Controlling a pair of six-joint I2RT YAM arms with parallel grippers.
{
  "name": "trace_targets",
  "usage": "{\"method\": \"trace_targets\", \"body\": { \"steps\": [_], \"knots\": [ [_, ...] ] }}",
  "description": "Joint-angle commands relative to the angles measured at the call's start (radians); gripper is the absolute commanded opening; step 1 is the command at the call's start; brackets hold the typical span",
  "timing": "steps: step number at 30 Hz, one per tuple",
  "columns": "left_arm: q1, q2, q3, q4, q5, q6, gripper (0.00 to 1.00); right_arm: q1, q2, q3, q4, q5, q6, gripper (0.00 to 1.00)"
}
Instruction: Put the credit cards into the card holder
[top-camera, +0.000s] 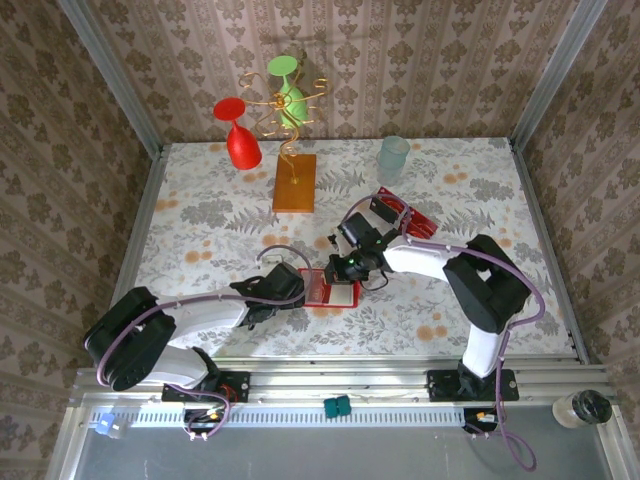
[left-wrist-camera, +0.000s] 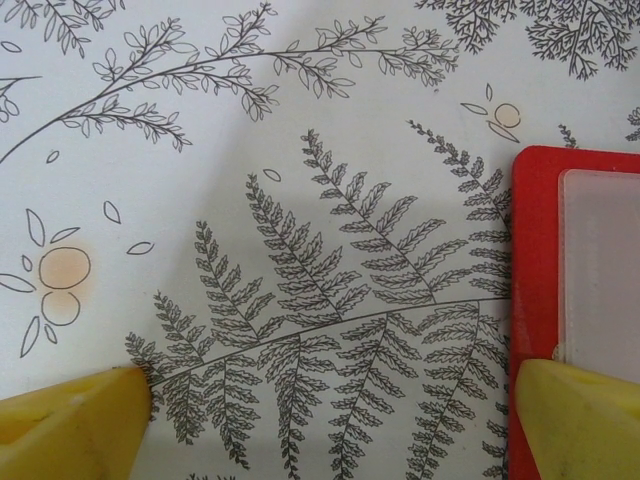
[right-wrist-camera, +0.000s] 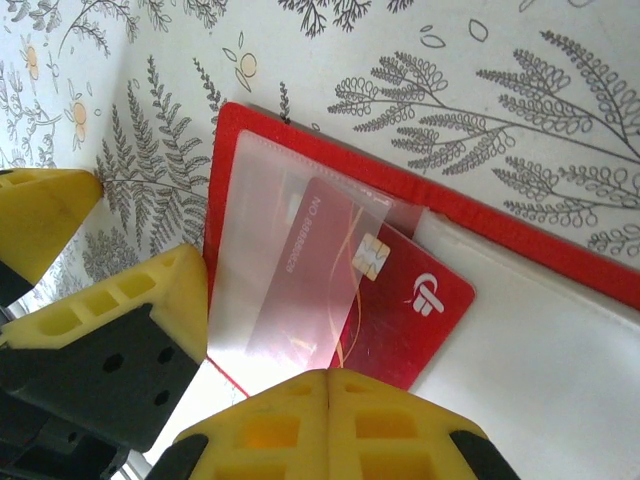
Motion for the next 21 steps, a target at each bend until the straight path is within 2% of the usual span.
{"method": "trace_targets", "body": {
  "steps": [1,21],
  "knots": [
    [0.006,0.013,-0.030,-0.014,0.010,-0.023,0.95,-0.004,0.035,0.027,-0.031,0.020,-0.014,0.00],
    [0.001,0.022,-0.049,0.049,0.030,-0.024,0.95,0.034,0.144,0.125,-0.031,-0.006,0.019,0.00]
  ]
}}
